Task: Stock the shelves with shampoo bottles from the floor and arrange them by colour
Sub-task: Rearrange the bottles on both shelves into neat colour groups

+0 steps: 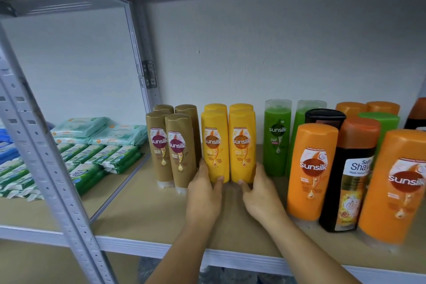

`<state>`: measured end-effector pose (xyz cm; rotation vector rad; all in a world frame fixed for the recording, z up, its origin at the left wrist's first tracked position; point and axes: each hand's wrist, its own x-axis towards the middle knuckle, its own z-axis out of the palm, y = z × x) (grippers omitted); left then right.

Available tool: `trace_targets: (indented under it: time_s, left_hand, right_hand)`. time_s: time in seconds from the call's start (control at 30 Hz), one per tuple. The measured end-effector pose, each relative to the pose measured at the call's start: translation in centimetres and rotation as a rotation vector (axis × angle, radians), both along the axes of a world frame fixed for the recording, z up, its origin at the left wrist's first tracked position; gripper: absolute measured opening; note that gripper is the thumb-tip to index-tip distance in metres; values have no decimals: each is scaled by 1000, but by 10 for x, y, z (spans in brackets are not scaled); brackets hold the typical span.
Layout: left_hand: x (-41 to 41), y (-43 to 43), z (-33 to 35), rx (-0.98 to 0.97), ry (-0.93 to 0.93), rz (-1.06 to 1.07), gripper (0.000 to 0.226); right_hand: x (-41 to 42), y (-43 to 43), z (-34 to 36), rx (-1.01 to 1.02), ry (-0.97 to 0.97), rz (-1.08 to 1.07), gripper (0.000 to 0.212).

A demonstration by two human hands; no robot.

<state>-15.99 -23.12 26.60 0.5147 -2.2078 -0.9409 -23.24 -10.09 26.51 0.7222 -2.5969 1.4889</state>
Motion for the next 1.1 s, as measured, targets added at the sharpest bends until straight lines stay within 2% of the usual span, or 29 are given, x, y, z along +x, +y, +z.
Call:
trace_targets:
  time_s: [0.17, 0.33, 0.5, 0.57, 0.77, 1.1]
  left_hand:
    - [10, 2, 1, -65, -84, -34, 73]
    - [38, 8, 1, -204, -217, -142, 61]
    - [64, 24, -5, -303, -330, -273, 50]
    - [71, 36, -4, -344, -326, -307, 26]
    - [78, 67, -6, -442, -372, -324, 24]
    - [78, 132, 2, -448, -349, -393, 27]
  right_hand:
    - [2, 3, -3, 59, 46, 14, 59]
    - [28, 23, -3, 356, 141, 43, 82]
    - [58, 57, -2, 610, 208, 191, 61]
    - [66, 70, -1, 670, 238, 238, 56]
    - [86, 117, 3, 593, 232, 284, 52]
    - [100, 193, 21, 522, 145, 140, 37]
